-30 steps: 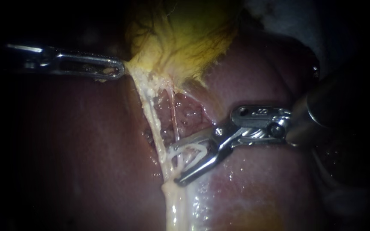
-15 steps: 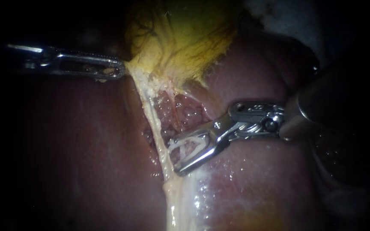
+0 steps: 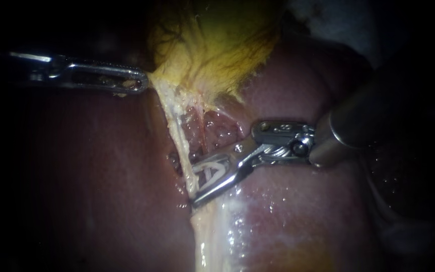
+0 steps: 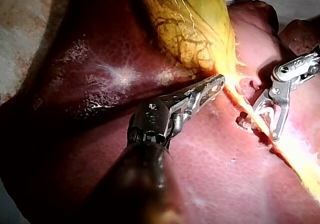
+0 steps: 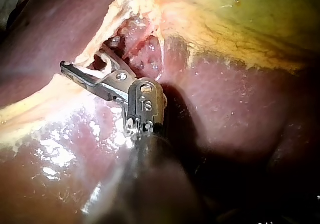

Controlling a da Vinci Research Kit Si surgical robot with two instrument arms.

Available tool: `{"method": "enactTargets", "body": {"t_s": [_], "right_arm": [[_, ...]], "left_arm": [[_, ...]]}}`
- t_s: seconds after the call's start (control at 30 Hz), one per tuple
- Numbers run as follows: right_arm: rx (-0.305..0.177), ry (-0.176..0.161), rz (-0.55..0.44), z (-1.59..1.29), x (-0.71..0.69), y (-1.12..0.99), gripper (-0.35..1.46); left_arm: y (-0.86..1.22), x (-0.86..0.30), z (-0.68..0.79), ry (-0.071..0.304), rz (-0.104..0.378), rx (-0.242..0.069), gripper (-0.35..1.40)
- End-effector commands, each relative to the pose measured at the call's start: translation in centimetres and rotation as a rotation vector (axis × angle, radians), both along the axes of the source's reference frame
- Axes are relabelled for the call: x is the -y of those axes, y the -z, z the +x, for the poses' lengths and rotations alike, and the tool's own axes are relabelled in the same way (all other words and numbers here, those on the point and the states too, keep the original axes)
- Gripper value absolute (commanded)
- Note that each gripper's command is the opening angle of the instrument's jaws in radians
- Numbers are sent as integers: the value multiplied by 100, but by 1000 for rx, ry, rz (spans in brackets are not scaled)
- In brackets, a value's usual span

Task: Clipping first clip left tube

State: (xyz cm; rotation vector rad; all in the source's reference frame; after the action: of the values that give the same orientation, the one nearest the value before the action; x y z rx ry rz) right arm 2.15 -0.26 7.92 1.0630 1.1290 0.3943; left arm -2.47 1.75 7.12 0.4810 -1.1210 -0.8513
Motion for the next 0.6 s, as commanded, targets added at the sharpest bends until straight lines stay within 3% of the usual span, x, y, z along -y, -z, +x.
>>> {"method": "enactTargets", "body": {"t_s": [0.03,0.37,0.6], "right_arm": [[-15,5,3,2,2,2,60],[-122,50,37,6,20,22,57],[-163,82,52,8,29,39,54]], "left_arm": [[0,0,0,0,0,0,-35],[0,0,0,0,0,0,-35],[0,0,1,0,0,0,-35]]}}
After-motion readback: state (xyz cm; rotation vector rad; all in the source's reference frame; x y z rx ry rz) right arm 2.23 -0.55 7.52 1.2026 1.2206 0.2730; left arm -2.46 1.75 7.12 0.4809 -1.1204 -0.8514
